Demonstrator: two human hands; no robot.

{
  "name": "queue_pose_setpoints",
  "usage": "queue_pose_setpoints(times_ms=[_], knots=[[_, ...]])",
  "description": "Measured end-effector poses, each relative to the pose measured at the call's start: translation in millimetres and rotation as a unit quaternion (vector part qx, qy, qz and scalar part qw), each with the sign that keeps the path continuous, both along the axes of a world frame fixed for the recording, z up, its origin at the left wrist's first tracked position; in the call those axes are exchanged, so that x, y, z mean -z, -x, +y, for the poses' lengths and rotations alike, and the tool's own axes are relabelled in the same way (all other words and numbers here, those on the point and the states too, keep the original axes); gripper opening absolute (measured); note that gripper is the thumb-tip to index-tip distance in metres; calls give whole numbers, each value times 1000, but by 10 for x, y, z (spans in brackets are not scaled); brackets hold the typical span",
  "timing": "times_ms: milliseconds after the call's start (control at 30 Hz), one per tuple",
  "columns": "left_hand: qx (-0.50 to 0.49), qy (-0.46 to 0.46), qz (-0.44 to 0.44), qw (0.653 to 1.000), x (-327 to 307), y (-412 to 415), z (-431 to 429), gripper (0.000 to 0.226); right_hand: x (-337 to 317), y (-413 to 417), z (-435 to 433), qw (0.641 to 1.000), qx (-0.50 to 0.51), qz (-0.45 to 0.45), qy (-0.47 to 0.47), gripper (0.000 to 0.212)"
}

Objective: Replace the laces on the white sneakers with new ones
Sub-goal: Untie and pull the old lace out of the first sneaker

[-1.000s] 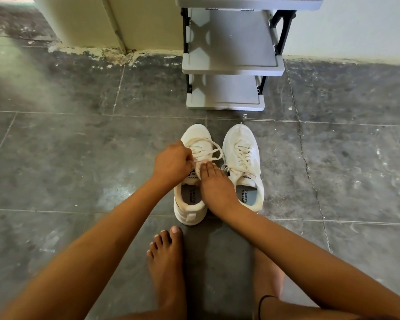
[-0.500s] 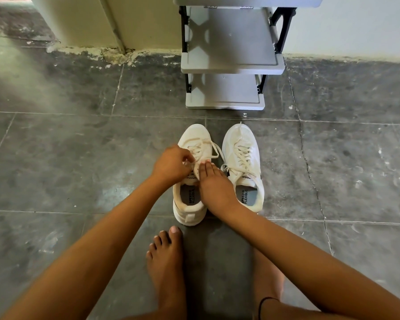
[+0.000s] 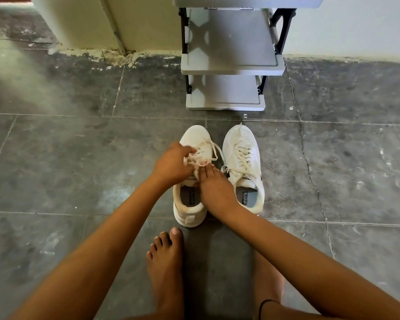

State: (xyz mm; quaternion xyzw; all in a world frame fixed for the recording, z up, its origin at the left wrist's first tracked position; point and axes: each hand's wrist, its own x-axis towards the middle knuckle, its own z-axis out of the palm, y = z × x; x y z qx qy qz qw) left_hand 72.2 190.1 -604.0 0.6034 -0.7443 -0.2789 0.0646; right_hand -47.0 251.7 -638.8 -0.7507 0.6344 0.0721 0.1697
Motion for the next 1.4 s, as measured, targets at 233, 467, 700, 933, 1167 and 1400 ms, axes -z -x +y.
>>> queue_pose_setpoints(times_ms=[233,467,700,933,1167,1400], knots=[[-2,90,-89,992,38,32,28,18,15,6,22,1000,4,-9,10,56],[-136,17,280,950,-355,56,-125,9,18,-6,-12,1000,3,-11,6,55],[22,35,-101,994,-22,-4,6,23,26,0,-7,1000,-4,-4,13,59],[-94,-21,313,945,-509,105,-42,19,46,7,5,1000,-1,-4,0,56],[-126,37,181,975,-622,63,-245,15,28,31,-1,1000,-4,-13,4,57],[-90,-8,82,992,-141,-81,-66,64,43,28,-17,1000,-2,-18,13,59]])
